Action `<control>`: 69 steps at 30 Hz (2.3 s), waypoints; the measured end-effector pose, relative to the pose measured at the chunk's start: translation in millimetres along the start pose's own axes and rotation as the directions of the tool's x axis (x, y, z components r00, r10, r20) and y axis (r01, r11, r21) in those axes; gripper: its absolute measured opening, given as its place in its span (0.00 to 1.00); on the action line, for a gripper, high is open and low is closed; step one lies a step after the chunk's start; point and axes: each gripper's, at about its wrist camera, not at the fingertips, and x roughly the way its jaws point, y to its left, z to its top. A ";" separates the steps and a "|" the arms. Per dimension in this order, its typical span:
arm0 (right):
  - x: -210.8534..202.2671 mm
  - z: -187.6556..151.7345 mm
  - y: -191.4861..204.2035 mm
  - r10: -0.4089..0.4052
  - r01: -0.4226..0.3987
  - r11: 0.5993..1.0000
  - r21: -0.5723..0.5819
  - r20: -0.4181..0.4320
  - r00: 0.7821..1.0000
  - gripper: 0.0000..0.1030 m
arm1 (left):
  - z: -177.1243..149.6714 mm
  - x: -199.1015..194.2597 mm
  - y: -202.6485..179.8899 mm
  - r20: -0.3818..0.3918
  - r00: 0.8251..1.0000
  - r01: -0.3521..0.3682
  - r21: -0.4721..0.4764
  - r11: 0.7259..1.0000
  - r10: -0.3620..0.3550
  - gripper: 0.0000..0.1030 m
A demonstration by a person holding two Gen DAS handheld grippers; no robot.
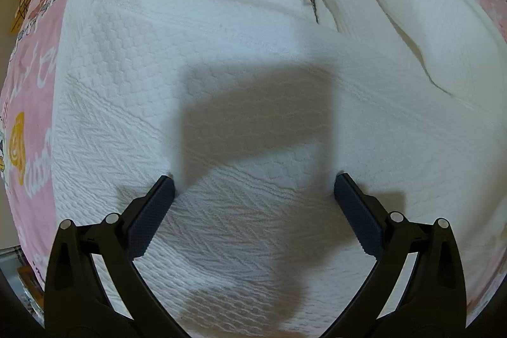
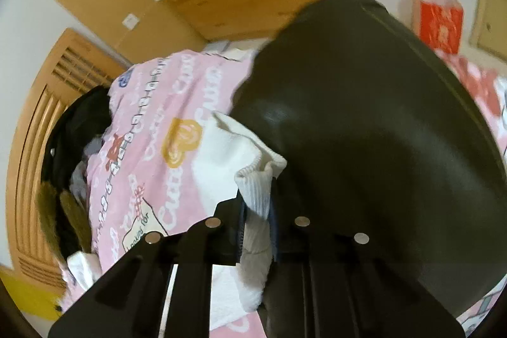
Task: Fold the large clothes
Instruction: 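Grasp the other sleeve cuff with the right tool, then fold the held sleeve across the hoodie body with the right tool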
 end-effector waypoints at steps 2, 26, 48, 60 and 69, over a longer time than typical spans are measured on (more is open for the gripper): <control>-8.3 -2.9 16.1 -0.009 0.010 0.998 -0.067 0.018 1.000 0.10 | -2.4 -0.4 1.6 0.003 1.000 0.003 0.000 1.000 -0.003 0.96; -98.9 -275.2 367.0 0.519 -0.585 0.670 -0.456 -0.276 0.809 0.10 | -42.4 -103.1 28.0 0.137 0.970 0.200 0.030 0.979 -0.203 0.95; -74.7 -600.6 417.3 0.426 -0.640 0.461 -0.615 -0.479 0.767 0.09 | -75.8 -104.6 212.5 0.128 0.988 0.108 -0.139 0.984 -0.090 0.93; -76.8 -615.9 388.5 0.497 -0.555 0.329 -0.764 -0.360 0.790 0.09 | -78.9 -85.2 248.7 0.138 0.845 0.535 -0.191 0.823 -0.517 0.93; -90.8 -637.5 378.3 0.528 -0.452 0.148 -0.880 -0.316 0.788 0.09 | -54.1 -75.0 214.2 -0.003 0.790 0.608 -0.134 0.783 -0.613 0.93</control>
